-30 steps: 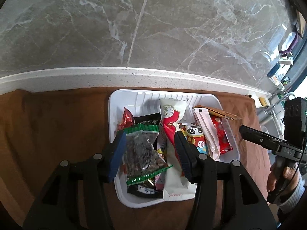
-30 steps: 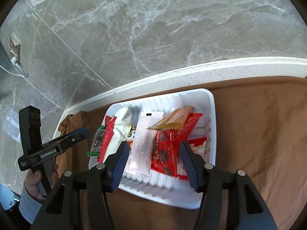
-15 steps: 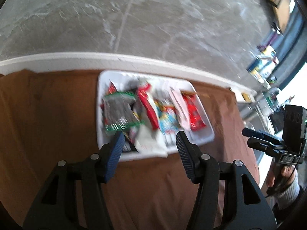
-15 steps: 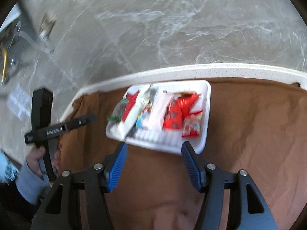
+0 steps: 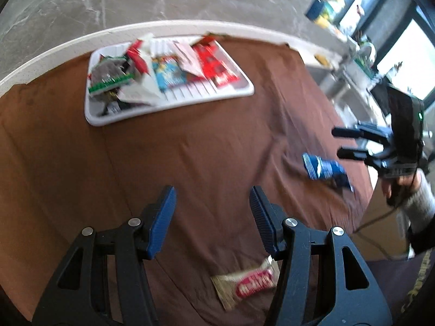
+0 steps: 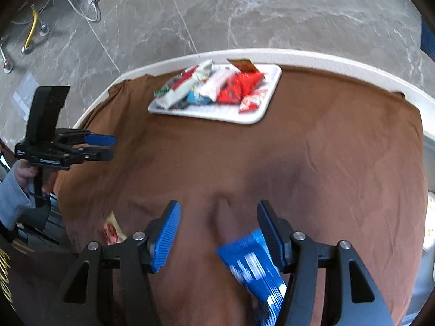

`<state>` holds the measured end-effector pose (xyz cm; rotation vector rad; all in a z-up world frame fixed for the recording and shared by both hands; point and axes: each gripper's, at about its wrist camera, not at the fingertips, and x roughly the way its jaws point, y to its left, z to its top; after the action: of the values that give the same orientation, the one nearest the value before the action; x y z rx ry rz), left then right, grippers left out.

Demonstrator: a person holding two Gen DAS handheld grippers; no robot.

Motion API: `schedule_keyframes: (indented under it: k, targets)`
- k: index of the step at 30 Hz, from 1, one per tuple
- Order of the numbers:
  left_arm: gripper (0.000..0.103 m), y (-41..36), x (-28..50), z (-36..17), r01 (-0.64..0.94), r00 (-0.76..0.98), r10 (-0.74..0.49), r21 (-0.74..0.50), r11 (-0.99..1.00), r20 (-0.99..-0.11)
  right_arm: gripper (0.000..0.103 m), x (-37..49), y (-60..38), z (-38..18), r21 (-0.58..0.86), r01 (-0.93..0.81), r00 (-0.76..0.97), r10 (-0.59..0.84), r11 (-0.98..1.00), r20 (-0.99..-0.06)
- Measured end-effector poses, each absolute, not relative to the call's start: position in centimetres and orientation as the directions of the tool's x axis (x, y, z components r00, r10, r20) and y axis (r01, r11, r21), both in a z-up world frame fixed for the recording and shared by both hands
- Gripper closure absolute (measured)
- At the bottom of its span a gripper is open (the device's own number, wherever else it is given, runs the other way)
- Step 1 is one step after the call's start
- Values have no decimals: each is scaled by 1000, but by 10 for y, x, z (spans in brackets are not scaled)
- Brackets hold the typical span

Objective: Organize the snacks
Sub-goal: 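Grasp the blue Tipo bag with the right gripper while the left approaches the gold packet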

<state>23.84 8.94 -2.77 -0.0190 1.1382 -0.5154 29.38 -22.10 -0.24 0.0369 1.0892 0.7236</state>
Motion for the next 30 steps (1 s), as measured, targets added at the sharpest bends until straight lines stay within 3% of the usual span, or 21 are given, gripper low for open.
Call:
schedule_keyframes:
  k: [17, 30]
  targets:
    - [49, 45, 128, -62, 598, 142, -295, -156, 786, -945, 40, 251, -251, -32, 263, -659, 165, 477, 705, -863]
    - [49, 0, 134, -92, 844, 55, -167, -43, 534, -984, 40, 249, -247, -46, 191, -683, 172, 409, 705, -896]
